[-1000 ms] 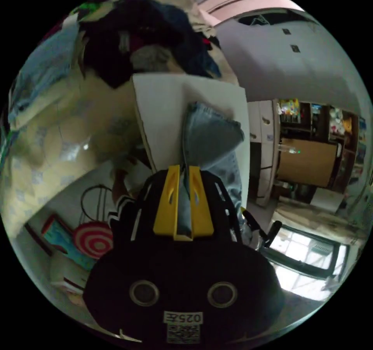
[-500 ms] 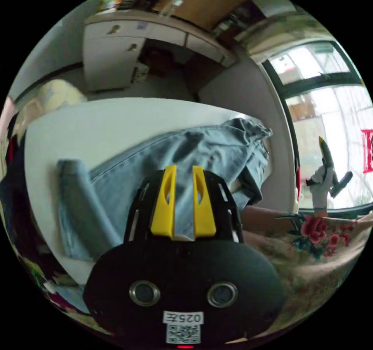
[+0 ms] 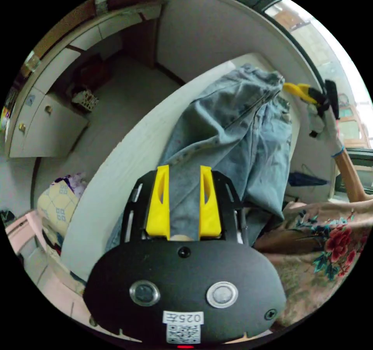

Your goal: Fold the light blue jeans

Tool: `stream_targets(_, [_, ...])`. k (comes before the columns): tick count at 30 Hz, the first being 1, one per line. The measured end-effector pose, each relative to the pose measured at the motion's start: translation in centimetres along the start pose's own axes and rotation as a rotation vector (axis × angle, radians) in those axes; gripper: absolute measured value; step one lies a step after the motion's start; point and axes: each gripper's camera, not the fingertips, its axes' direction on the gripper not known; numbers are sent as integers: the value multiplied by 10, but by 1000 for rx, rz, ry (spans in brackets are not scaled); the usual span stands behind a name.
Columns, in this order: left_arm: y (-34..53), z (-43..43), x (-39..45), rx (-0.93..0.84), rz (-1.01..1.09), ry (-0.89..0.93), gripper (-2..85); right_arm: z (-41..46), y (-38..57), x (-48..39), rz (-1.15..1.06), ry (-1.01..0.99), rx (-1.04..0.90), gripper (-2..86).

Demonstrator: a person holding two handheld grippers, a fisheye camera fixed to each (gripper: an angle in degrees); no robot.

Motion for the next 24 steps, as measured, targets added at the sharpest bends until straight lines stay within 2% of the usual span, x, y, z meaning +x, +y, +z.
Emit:
stream_targets(2, [-3, 16, 5, -75, 31, -64, 66, 11, -10, 2, -80, 16, -70, 90])
stream_targets(4, [-3, 22, 9, -78, 29, -128, 42, 26, -21, 0, -183, 7, -173, 92])
stream_targets(6, [-7, 28, 8, -100, -32, -183, 3, 46, -33, 0, -266, 5, -240, 93])
stream_targets(8, [-9, 32, 6, -108, -71, -160, -5, 57, -43, 2, -290, 18, -273, 93])
stream_targets(12, [-2, 39, 2, -77, -195, -99, -9, 56, -49, 11, -292, -101, -359, 90])
stream_targets(16, [13, 15, 14, 111, -292, -13, -9, -16, -21, 4, -233, -167, -216, 85])
stream_targets(20, [40, -58, 44, 450, -320, 113, -9, -121, 30, -42, -116, -183, 39, 74])
stream_targets(22, [45, -87, 50, 548, -288, 214, -9, -158, 38, -77, -114, -131, 139, 68])
stream_targets(24, [46, -111, 57, 641, -146, 440, -7, -188, 27, -129, -156, 11, 229, 58])
